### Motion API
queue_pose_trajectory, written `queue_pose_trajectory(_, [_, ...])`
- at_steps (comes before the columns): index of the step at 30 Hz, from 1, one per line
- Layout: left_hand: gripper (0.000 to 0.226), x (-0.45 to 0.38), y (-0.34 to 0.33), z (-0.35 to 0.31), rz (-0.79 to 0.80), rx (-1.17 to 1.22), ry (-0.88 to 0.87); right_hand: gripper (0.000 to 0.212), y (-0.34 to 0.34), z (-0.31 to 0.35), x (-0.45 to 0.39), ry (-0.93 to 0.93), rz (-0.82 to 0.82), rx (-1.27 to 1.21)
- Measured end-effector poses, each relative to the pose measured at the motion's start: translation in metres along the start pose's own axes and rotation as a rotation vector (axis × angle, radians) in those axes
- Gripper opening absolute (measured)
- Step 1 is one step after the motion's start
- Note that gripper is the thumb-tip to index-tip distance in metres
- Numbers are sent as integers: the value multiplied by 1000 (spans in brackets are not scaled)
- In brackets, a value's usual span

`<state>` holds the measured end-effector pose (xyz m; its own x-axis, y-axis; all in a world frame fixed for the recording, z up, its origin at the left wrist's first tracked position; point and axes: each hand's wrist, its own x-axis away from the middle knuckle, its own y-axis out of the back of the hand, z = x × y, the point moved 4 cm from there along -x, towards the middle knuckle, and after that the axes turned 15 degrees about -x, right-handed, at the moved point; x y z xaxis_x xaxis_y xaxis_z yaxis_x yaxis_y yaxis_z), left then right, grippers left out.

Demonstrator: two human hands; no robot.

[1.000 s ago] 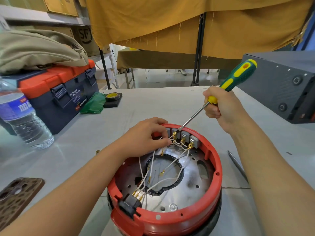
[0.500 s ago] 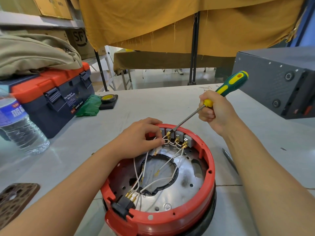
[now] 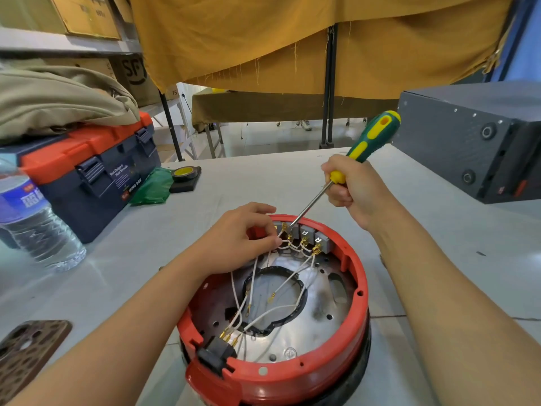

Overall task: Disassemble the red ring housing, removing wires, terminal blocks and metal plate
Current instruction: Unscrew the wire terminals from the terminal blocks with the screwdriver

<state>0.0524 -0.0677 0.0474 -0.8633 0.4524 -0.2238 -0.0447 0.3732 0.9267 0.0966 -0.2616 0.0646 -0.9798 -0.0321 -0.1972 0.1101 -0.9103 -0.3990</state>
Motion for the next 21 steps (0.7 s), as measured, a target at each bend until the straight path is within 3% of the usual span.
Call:
queue_pose_trajectory(4, [17, 0, 7, 1, -43, 119, 48, 43, 2, 6, 4, 17, -40, -19])
queue_pose_trajectory(13, [18, 4, 23, 9, -235, 485, 232, 26, 6, 0, 35, -10, -78, -39])
queue_pose_trajectory(21, [10, 33, 40, 29, -267, 649, 326, 21, 6, -2, 63, 17, -80, -141])
